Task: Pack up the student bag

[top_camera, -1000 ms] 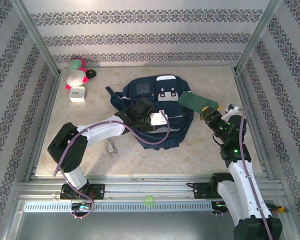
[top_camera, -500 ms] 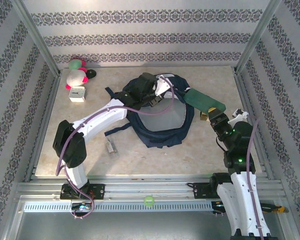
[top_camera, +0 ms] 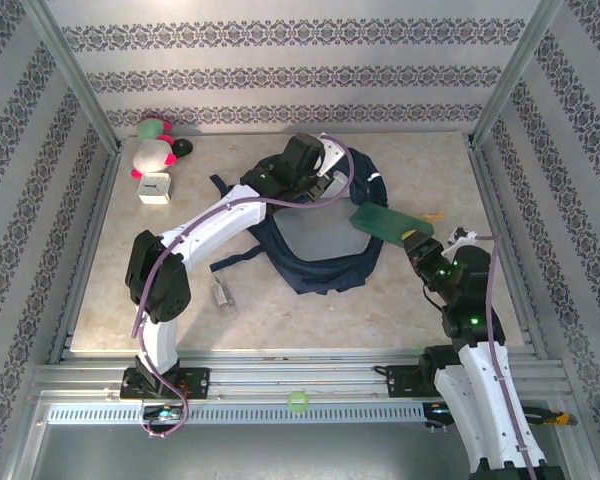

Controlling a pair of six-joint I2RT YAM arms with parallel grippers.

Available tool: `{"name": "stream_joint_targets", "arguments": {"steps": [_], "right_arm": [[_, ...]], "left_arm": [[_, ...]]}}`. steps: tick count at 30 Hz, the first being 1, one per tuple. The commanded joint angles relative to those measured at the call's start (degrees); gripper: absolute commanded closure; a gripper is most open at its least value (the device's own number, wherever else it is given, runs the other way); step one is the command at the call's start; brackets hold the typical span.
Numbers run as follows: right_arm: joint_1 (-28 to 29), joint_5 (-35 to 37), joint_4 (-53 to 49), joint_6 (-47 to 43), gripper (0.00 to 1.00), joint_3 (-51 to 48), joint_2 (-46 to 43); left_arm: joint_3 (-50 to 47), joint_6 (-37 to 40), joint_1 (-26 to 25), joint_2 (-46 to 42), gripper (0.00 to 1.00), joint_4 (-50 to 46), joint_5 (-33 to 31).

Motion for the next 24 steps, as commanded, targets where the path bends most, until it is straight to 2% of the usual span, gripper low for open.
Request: {"name": "stream_joint_targets", "arguments": {"steps": [1,4,7,15,24], "right_arm": [[1.91,-1.67,0.88,1.16,0.84,0.12,-1.56],[2.62,-1.95,-0.04,1.19,0.84,1.15,-2.12],[6.35,0.8,2.64,2.53,0.84,1.23,0.01],[23.54,22.25,24.2,7.31,0.81,-0.6,13.9],[35.84,42.66,43.54,13.3,0.8,1.88,34.18]], "left_arm": [[4.61,-2.95,0.69,0.85,1.0,2.19,-4.4],[6.7,-4.04,0.81,2.39,1.0,0.04,-4.69],[6.75,-6.29,0.82,2.01,1.0,-0.32,-1.9],[7.12,-8.68,0.77,0.82,1.0,-1.29,0.48],[7.15,-10.95,0.81,-0.15,1.0,-1.19,2.41]]}}
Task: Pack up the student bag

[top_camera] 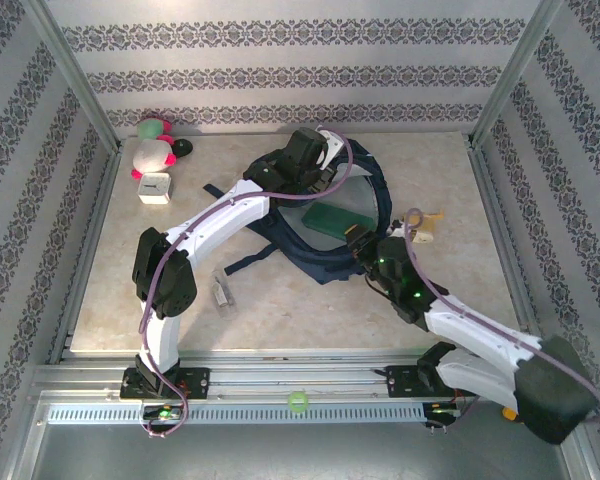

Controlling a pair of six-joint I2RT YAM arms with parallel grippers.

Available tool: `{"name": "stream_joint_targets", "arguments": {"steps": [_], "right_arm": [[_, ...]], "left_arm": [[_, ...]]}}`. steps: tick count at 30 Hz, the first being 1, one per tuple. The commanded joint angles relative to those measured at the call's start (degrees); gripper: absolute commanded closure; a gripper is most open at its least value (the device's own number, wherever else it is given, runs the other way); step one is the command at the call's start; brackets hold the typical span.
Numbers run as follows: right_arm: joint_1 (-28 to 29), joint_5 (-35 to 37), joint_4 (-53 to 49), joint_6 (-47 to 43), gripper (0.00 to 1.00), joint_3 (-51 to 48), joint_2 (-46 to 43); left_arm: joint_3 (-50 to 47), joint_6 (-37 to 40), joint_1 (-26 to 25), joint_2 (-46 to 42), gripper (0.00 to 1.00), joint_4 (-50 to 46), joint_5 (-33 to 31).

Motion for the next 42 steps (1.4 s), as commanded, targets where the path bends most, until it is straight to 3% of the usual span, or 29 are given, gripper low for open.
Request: {"name": "stream_joint_targets", "arguments": {"steps": [1,12,17,24,30,35,42], "right_arm": [[2.91,11.9,12.86,3.13,0.79,3.51,5.07],[5.96,19.1,38.23,16.43,0.8,11.49,35.52],[7.32,21.41,41.74,21.73,0.8,17.02,45.5],[6.89,17.36,41.38,24.59,0.74,24.2,53.76],[7.75,15.57,34.01,21.24,0.52,21.68,49.49],[7.54,13.48,26.84,19.66,0.43,17.0,43.47],[6.11,-0.46,26.45,15.9,0.37,13.81,40.78]], "left_arm": [[2.77,-2.86,0.45,-2.78,1.0,1.44,0.52],[3.41,-3.88,0.84,-3.83,1.0,1.52,2.59],[3.92,-6.94,2.39,-4.33,1.0,1.39,6.34],[3.72,-7.49,3.11,-5.92,1.0,1.45,8.79],[2.3,-7.95,5.35,-5.93,1.0,1.45,7.7],[2.27,-6.8,7.2,-5.27,1.0,0.02,8.19],[2.73,-5.03,8.56,-5.28,1.0,-0.66,7.15]]}}
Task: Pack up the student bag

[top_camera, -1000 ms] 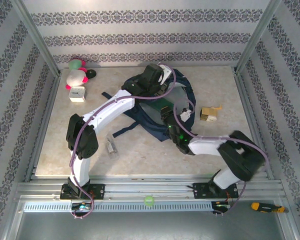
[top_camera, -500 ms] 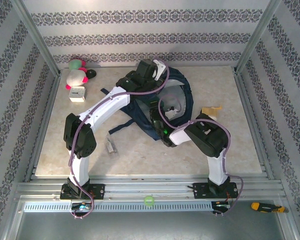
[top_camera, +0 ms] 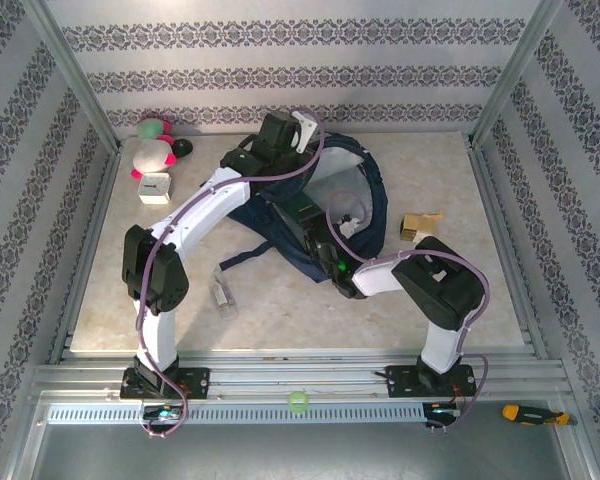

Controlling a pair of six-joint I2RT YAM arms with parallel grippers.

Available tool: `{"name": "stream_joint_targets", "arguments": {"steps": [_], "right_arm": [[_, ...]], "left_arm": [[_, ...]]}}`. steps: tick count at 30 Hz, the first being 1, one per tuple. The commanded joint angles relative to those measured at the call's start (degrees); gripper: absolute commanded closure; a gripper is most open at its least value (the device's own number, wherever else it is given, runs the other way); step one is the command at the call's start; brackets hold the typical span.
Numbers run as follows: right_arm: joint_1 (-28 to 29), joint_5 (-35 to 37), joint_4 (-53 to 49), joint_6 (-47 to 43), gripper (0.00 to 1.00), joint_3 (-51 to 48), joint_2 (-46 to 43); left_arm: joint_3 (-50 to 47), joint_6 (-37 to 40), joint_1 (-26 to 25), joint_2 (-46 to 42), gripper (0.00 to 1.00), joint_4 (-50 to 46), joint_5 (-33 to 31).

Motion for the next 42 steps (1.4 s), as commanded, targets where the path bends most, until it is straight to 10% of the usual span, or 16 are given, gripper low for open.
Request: {"name": "stream_joint_targets", "arguments": {"steps": [1,9,19,42], "right_arm": [[-0.46,-7.73,-2.81,-4.58,0.37,-2.42,-3.72],[-5.34,-24.62,-21.41,-17.83,0.32,1.72,-11.57],[-10.53,-28.7,-56.82,-34.43,0.31,11.44,-19.04],[-10.23,-29.57,-37.26,-26.15,0.54,14.08,-7.67]], "left_arm": [[1.81,1.03,1.43,-4.27,1.0,0.52,-1.67],[2.33,2.72,1.49,-4.93,1.0,-0.52,-1.79],[2.03,4.07,1.76,-4.86,1.0,-0.23,-0.75],[-0.33,1.08,0.78,-5.97,1.0,0.8,5.67]]}}
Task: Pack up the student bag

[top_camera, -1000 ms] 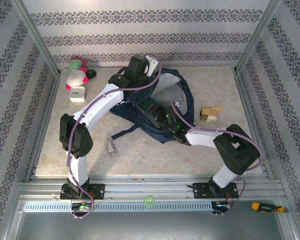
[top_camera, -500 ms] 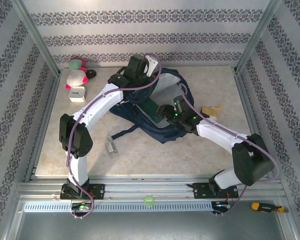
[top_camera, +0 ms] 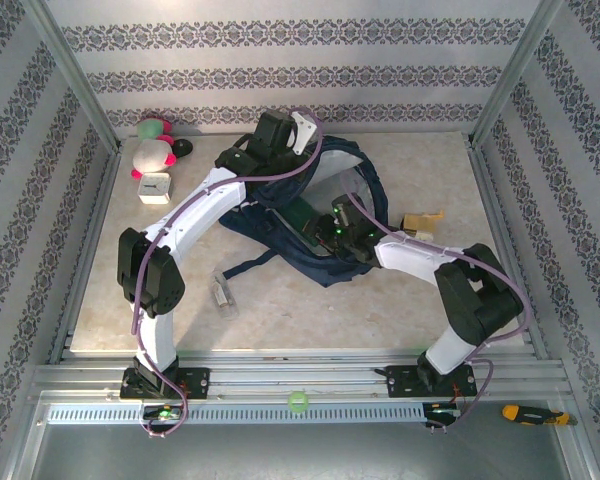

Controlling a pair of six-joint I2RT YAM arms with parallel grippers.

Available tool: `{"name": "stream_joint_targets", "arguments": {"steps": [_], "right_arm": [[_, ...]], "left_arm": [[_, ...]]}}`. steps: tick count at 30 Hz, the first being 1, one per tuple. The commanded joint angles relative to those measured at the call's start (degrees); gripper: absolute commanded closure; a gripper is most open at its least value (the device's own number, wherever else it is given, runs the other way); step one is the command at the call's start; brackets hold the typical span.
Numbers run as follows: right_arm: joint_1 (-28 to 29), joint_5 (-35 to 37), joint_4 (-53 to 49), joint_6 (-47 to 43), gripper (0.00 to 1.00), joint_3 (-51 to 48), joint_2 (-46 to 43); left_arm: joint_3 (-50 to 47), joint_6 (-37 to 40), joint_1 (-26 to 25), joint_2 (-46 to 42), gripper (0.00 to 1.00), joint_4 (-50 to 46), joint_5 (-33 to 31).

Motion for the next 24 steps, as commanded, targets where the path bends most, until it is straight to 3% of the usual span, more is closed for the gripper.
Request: {"name": "stream_joint_targets", "arguments": {"steps": [1,7,10,13,17,20,24], "right_arm": [[0.64,2.16,10.14,2.83,0.55,2.83,2.68],[0.31,1.76,21.43,6.31,0.54,4.5,7.74],[0.01,1.86,18.78,4.15,0.46,2.59,4.21],[-1.5,2.69,10.21,-0.13,0.39,-1.3,-4.26],[-6.38,7.4,-11.07,-9.83,0.33,-2.83,-17.24],[-12.66,11.86,-23.56,-18.58,0.3,-2.41,-24.43],[-23.67,13.1,-35.93,-29.03,0.24,0.64,-27.05]], "left_arm": [[0.04,-1.32,0.43,-4.18,1.0,2.8,1.92],[-1.81,-1.26,0.28,-4.87,1.0,4.02,2.08],[-2.89,-0.52,0.29,-5.55,1.0,4.5,1.03],[-4.82,0.09,0.29,-6.42,1.0,5.17,0.15],[-7.55,0.0,0.23,-7.55,1.0,6.45,-0.55],[-8.38,-0.08,0.29,-7.89,1.0,6.68,-0.95],[-8.08,-0.96,0.22,-7.87,1.0,6.44,-0.78]]}}
